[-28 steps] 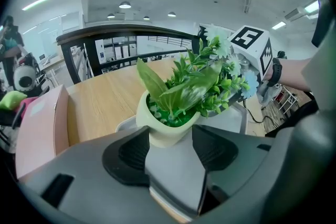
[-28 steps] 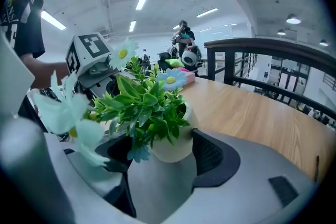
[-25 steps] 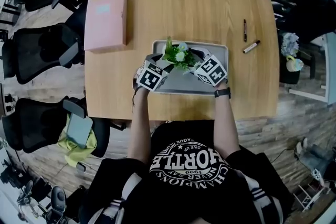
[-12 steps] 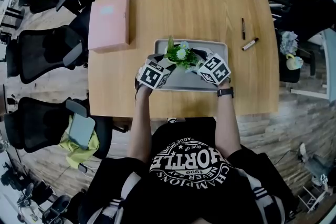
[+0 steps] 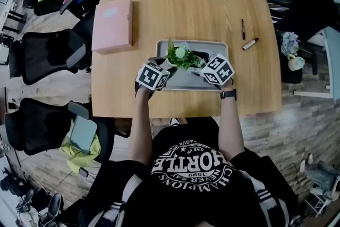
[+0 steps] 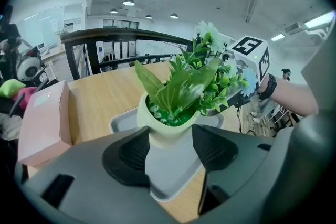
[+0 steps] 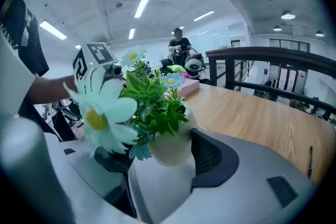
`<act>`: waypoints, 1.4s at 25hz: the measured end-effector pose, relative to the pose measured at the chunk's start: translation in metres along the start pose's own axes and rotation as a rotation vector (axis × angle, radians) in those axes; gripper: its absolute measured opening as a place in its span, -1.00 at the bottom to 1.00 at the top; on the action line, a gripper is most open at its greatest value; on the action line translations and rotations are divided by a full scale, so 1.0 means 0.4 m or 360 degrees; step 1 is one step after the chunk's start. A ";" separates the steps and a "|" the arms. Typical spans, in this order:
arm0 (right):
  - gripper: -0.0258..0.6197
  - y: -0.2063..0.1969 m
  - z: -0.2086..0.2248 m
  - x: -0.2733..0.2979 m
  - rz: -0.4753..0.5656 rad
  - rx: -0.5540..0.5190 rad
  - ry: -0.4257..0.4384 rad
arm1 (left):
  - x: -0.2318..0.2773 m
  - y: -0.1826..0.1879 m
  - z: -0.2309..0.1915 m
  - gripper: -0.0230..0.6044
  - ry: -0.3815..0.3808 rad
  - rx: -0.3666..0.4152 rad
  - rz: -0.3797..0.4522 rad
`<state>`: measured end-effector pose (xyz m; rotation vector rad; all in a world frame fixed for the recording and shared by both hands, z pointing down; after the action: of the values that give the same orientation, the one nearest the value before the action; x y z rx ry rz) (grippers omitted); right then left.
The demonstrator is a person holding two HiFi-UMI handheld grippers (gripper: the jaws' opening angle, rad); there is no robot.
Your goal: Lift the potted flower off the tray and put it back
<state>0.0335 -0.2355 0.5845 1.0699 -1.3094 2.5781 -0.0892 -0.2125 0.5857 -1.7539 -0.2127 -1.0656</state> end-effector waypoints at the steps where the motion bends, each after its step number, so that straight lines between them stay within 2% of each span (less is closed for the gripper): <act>1: 0.10 0.001 -0.006 -0.007 0.0003 0.0016 0.0010 | -0.008 0.003 0.005 -0.06 -0.0004 -0.0012 0.0003; 4: 0.09 0.006 -0.023 -0.031 0.0035 0.0066 0.0039 | -0.033 0.020 0.022 -0.06 -0.0008 -0.0027 0.0012; 7: 0.09 0.007 -0.041 -0.050 0.0067 0.0085 0.0041 | -0.055 0.031 0.037 -0.06 0.0003 0.0008 0.0018; 20: 0.08 0.014 -0.132 -0.123 0.0080 -0.0004 -0.0033 | -0.132 0.057 0.107 -0.06 0.0046 0.0124 -0.0003; 25: 0.08 0.019 -0.173 -0.152 0.0072 -0.0054 -0.0068 | -0.175 0.073 0.141 -0.07 0.0037 0.0120 -0.0008; 29: 0.08 0.017 -0.201 -0.181 0.0084 -0.0052 -0.0093 | -0.202 0.075 0.158 -0.07 0.0086 0.0158 -0.0029; 35: 0.08 0.018 -0.239 -0.227 0.0159 -0.0008 -0.0111 | -0.238 0.105 0.200 -0.07 0.0077 0.0249 0.0038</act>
<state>0.0469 -0.1482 0.4865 1.1311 -1.4193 2.6290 -0.0766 -0.1346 0.4809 -1.5855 -0.2385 -1.0448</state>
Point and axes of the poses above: the fingertips, and each gripper's own axes: x forward along the fingers, z to its right, y out of its top, the point moved 5 cm from there along -x, backward along the fingers, and after that the axes turned 14 degrees about x, right-handed, at the moved point
